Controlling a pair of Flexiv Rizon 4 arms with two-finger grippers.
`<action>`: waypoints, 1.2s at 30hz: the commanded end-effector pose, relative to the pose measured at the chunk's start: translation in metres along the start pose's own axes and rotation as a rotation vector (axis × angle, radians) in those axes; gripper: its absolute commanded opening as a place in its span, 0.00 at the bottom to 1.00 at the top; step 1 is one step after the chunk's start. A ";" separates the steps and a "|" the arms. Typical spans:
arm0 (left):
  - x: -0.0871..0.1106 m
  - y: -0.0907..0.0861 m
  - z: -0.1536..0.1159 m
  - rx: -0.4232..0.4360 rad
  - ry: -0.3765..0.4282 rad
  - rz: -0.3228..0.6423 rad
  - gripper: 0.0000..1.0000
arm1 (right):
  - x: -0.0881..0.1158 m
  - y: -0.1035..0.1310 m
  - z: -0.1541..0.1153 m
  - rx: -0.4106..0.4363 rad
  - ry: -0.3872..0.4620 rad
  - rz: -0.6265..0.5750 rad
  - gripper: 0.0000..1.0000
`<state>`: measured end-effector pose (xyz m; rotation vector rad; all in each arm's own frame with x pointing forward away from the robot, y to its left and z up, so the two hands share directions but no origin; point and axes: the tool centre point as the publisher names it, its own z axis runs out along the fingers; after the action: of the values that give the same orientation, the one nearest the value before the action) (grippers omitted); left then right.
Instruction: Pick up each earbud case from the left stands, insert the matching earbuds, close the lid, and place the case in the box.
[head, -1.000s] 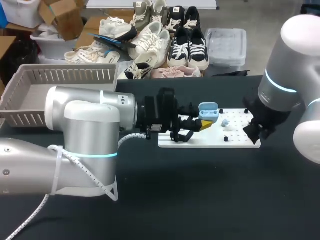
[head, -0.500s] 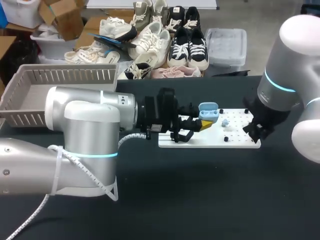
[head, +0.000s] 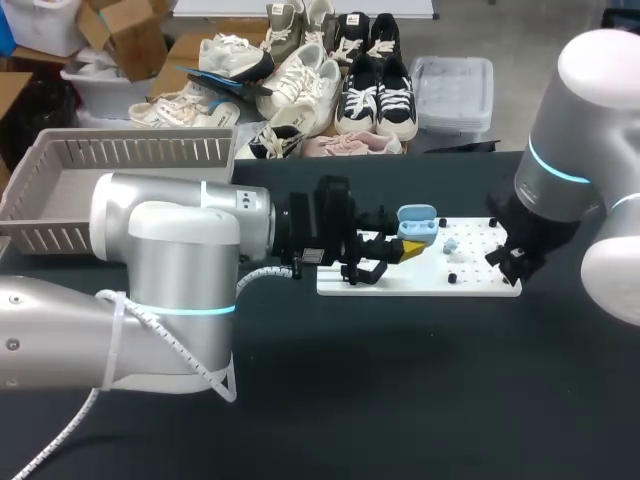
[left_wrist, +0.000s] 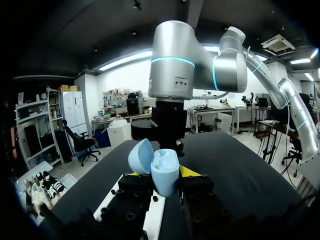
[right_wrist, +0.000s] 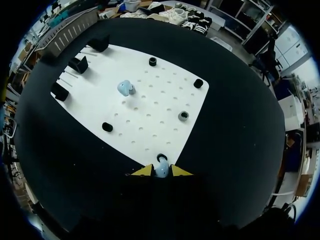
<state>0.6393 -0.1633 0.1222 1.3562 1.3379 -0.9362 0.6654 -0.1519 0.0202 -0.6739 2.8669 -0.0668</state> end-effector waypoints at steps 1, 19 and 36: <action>0.001 -0.004 0.001 -0.028 -0.003 0.002 0.00 | -0.001 0.002 0.001 0.005 0.005 0.003 0.00; 0.001 -0.004 0.001 -0.028 -0.003 0.002 0.00 | -0.004 0.006 -0.033 0.007 -0.017 -0.011 0.00; 0.001 -0.004 0.001 -0.028 -0.003 0.002 0.00 | -0.004 0.007 -0.039 -0.015 -0.029 -0.002 0.00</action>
<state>0.6393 -0.1633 0.1223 1.3561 1.3381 -0.9360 0.6604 -0.1444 0.0579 -0.6821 2.8452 -0.0262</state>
